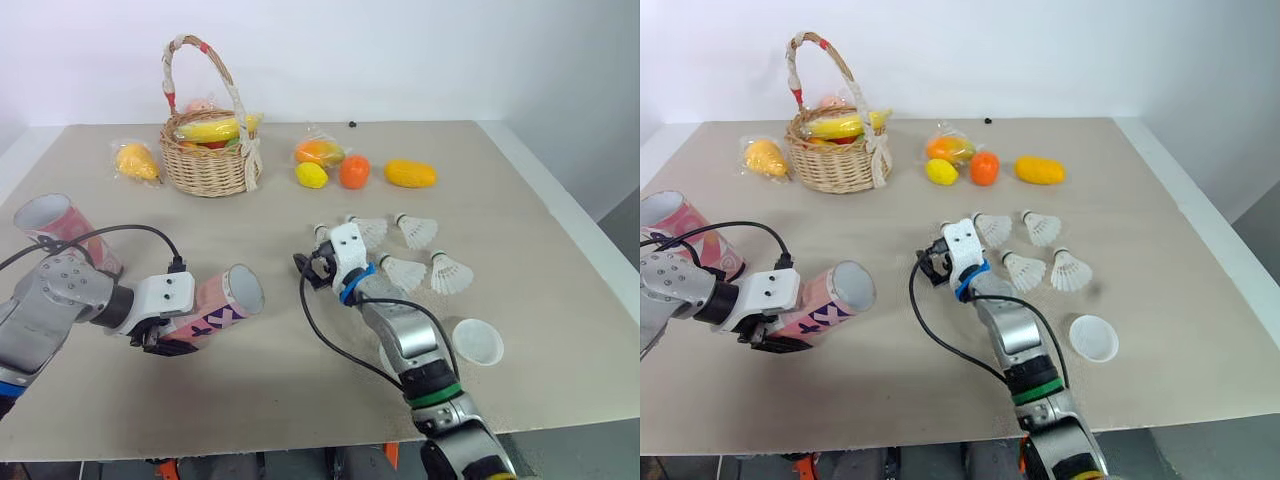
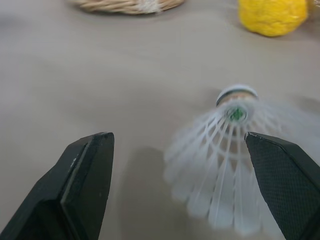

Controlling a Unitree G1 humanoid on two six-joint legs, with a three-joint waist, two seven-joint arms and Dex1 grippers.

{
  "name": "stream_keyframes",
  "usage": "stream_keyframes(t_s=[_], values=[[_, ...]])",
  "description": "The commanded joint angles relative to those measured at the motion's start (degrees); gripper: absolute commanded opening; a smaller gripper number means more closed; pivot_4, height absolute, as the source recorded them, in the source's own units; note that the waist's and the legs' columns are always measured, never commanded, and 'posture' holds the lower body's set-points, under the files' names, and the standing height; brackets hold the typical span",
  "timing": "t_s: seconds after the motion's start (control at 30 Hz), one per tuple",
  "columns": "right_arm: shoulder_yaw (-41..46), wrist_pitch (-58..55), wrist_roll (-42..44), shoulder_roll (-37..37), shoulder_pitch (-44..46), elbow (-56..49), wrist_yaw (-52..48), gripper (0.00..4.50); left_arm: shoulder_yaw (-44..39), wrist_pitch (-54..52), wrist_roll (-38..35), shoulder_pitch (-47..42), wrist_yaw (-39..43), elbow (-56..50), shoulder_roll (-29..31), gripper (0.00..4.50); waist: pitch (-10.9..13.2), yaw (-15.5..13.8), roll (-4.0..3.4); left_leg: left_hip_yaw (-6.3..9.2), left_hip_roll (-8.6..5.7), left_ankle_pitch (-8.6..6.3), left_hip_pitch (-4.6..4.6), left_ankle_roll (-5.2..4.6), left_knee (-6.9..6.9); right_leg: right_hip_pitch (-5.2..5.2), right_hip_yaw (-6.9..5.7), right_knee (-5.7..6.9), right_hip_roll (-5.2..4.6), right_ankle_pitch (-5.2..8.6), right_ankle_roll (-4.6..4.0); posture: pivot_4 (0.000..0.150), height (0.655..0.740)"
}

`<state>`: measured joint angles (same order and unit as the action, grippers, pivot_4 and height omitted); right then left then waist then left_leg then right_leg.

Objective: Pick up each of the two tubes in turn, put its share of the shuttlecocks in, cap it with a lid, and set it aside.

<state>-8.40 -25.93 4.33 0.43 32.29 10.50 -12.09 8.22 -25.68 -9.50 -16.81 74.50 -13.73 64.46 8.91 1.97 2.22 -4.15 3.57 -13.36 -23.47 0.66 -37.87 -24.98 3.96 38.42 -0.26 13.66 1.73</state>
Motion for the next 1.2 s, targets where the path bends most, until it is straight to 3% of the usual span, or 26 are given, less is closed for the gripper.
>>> stream_keyframes(t_s=[0.03,0.23,0.3,0.4,0.53,0.7,0.83,1.0,1.13,1.2], values=[[3.2,-1.7,2.2,1.6,1.9,-0.1,1.3,3.67,-1.7,-0.3,-0.7,0.2,-0.5,-1.5,0.0,3.26,0.0,0.0,0.00,0.00,0.00,0.00,-0.01,0.00,0.00,0.00,0.00,0.00,0.00,0.00,0.00,0.150,0.7400],[4.5,-3.0,2.6,2.7,2.2,0.0,1.8,0.66,-1.7,-0.3,-0.7,0.5,-0.7,-1.6,0.1,3.26,0.0,0.0,0.00,-0.10,0.00,-0.01,-0.01,0.01,0.06,-0.06,0.08,0.00,-0.01,0.01,-0.03,0.150,0.7400],[4.8,-3.5,2.9,3.0,2.0,-0.7,1.9,0.08,-1.6,-0.4,-0.9,0.4,-0.9,-1.7,-0.2,3.26,0.0,0.1,0.00,-0.11,0.00,-0.01,0.00,0.01,0.07,-0.06,0.08,0.00,-0.01,0.01,-0.03,0.150,0.7400],[4.9,-5.9,4.2,2.8,1.3,-4.2,0.9,0.08,-1.6,-0.4,-1.0,0.5,-0.9,-1.8,-0.2,3.26,0.0,0.1,0.00,-0.11,0.00,-0.01,0.00,0.00,0.07,-0.07,0.09,0.00,-0.01,0.01,-0.02,0.150,0.7400],[0.4,-9.7,9.4,-1.4,0.3,-17.4,-10.0,0.08,-1.5,-0.5,-1.0,0.5,-0.9,-1.8,-0.2,3.26,0.0,0.1,-0.04,-0.14,0.00,-0.01,-0.05,0.00,0.10,-0.12,0.11,0.01,-0.01,0.01,-0.02,0.150,0.7400],[-2.9,-9.1,19.3,-20.9,1.7,-33.9,-37.1,0.08,-1.5,-0.6,-1.0,0.6,-0.8,-1.6,-0.1,3.26,0.1,-0.2,-0.10,-0.15,-0.04,-0.02,-0.11,0.00,0.09,-0.14,0.12,-0.01,-0.07,0.05,0.03,0.150,0.7400],[-6.0,-8.2,19.4,-30.2,2.1,-34.6,-45.3,0.08,-1.4,-0.5,-0.7,0.7,-0.8,-1.2,0.2,3.26,0.0,-0.4,-0.03,-0.20,-0.03,-0.07,0.04,-0.05,0.10,-0.02,0.11,-0.09,-0.06,0.08,0.07,0.150,0.7400],[-12.6,-3.8,14.6,-29.0,4.1,-31.4,-46.1,0.08,-1.3,-0.6,-0.6,0.6,-0.8,-1.3,0.1,3.26,0.0,-0.1,-0.04,-0.20,0.11,-0.06,0.11,-0.05,0.11,-0.14,0.14,0.13,0.17,0.09,-0.14,0.150,0.7400],[-16.3,-2.7,12.5,-21.5,7.3,-28.6,-43.0,0.08,-1.0,-0.6,-0.5,0.4,-0.7,-1.4,0.0,3.26,0.0,-0.1,-0.04,-0.21,0.11,-0.05,0.10,-0.05,0.05,-0.27,0.20,0.44,0.21,0.19,-0.22,0.150,0.7400],[-14.3,-5.1,15.0,-19.5,6.8,-29.6,-42.1,0.73,-0.9,-0.6,-0.5,0.2,-0.6,-1.4,0.1,3.26,0.0,-0.2,-0.03,-0.20,0.11,-0.05,0.09,-0.05,0.03,-0.28,0.19,0.55,0.21,0.23,-0.29,0.150,0.7400]])
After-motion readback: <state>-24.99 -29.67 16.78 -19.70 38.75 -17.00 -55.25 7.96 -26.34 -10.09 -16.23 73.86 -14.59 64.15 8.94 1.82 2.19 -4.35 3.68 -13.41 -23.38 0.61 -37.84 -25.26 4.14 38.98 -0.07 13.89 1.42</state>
